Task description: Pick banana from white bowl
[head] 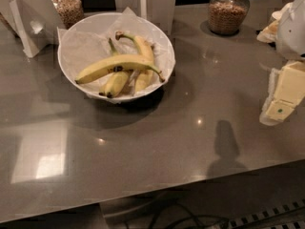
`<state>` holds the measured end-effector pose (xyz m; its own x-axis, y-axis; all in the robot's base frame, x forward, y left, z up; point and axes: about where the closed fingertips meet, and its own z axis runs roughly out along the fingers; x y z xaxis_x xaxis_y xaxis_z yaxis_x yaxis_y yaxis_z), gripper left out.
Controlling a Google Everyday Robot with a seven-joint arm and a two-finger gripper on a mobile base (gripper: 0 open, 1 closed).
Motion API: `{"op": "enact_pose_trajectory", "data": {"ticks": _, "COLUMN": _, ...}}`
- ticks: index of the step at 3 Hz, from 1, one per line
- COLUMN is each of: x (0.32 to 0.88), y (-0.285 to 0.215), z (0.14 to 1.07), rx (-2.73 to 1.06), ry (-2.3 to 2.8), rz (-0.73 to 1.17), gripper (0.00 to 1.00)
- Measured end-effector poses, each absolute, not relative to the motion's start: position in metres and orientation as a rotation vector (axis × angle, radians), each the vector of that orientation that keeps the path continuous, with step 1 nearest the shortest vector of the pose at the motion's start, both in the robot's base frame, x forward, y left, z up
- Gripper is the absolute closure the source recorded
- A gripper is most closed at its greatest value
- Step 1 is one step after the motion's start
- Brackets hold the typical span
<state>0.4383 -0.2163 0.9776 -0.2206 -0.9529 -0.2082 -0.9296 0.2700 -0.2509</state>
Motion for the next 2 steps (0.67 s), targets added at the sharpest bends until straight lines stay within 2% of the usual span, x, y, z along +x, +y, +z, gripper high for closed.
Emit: {"op": "enact_pose_trajectory", "data": {"ticks": 2, "x": 0.4453, "y": -0.2076, "z": 0.9786, "rx": -1.71, "ry": 2.163, "rz": -0.085, "gripper": 0.0}}
